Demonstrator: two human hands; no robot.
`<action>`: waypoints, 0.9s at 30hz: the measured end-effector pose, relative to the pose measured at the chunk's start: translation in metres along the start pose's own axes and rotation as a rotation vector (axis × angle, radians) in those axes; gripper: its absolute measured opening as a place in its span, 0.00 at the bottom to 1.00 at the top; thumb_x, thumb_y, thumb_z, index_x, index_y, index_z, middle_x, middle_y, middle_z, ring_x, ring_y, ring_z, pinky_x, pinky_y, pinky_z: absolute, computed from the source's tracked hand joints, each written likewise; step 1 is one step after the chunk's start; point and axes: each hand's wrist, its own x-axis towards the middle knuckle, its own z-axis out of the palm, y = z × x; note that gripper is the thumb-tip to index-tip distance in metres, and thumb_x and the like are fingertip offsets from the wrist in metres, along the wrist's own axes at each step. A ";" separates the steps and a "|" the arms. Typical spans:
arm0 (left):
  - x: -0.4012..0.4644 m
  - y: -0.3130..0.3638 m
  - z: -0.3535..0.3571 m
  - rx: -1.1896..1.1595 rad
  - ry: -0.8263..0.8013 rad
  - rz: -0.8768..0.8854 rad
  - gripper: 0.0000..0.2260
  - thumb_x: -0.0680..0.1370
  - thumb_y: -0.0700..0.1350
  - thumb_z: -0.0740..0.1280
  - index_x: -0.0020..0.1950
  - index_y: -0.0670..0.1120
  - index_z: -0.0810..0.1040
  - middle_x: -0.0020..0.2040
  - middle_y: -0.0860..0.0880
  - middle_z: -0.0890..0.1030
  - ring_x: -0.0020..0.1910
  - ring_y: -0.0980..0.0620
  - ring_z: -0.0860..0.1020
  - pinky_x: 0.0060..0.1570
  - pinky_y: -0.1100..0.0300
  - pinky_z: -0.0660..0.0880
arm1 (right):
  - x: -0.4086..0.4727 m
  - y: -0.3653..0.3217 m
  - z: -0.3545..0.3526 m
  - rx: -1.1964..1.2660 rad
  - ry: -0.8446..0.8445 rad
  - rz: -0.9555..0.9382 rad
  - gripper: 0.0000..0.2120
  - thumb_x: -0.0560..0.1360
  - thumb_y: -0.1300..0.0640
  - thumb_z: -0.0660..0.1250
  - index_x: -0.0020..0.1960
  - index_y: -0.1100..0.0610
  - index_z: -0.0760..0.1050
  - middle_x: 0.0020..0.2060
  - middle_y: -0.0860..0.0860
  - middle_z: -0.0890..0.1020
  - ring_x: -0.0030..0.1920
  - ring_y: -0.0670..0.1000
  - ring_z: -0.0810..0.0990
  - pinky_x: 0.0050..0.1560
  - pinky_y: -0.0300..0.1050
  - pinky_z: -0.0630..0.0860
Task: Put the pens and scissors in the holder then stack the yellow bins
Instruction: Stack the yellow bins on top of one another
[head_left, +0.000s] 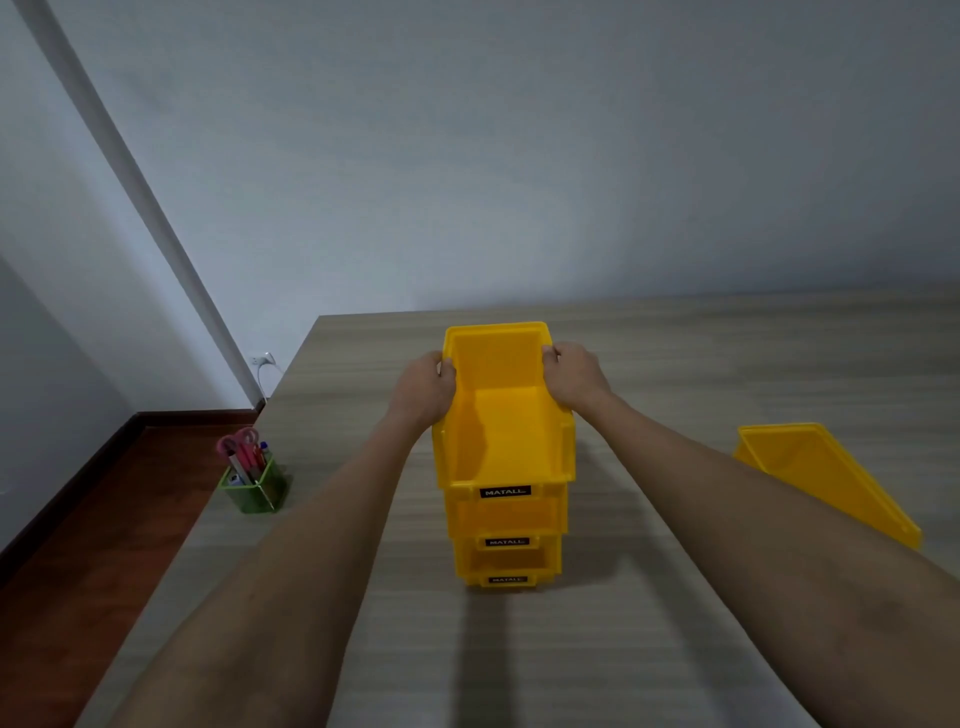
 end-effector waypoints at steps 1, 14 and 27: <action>0.002 -0.001 -0.001 0.029 -0.008 -0.001 0.18 0.83 0.49 0.54 0.67 0.40 0.73 0.60 0.39 0.80 0.57 0.40 0.78 0.54 0.48 0.75 | 0.001 -0.001 -0.002 -0.027 -0.022 0.006 0.18 0.83 0.51 0.51 0.49 0.61 0.74 0.42 0.56 0.75 0.43 0.54 0.73 0.42 0.46 0.67; 0.013 0.067 0.010 0.365 0.176 0.174 0.23 0.81 0.55 0.56 0.72 0.43 0.67 0.69 0.41 0.69 0.69 0.40 0.69 0.68 0.45 0.62 | 0.004 0.008 -0.049 -0.429 0.103 -0.225 0.24 0.82 0.46 0.50 0.69 0.59 0.70 0.67 0.58 0.76 0.67 0.60 0.73 0.63 0.55 0.70; 0.010 0.198 0.201 0.383 -0.013 0.240 0.26 0.81 0.56 0.54 0.76 0.45 0.58 0.78 0.40 0.56 0.79 0.40 0.50 0.74 0.43 0.52 | -0.002 0.208 -0.166 -0.594 0.146 -0.013 0.30 0.82 0.44 0.49 0.79 0.55 0.51 0.79 0.56 0.50 0.79 0.58 0.49 0.77 0.58 0.47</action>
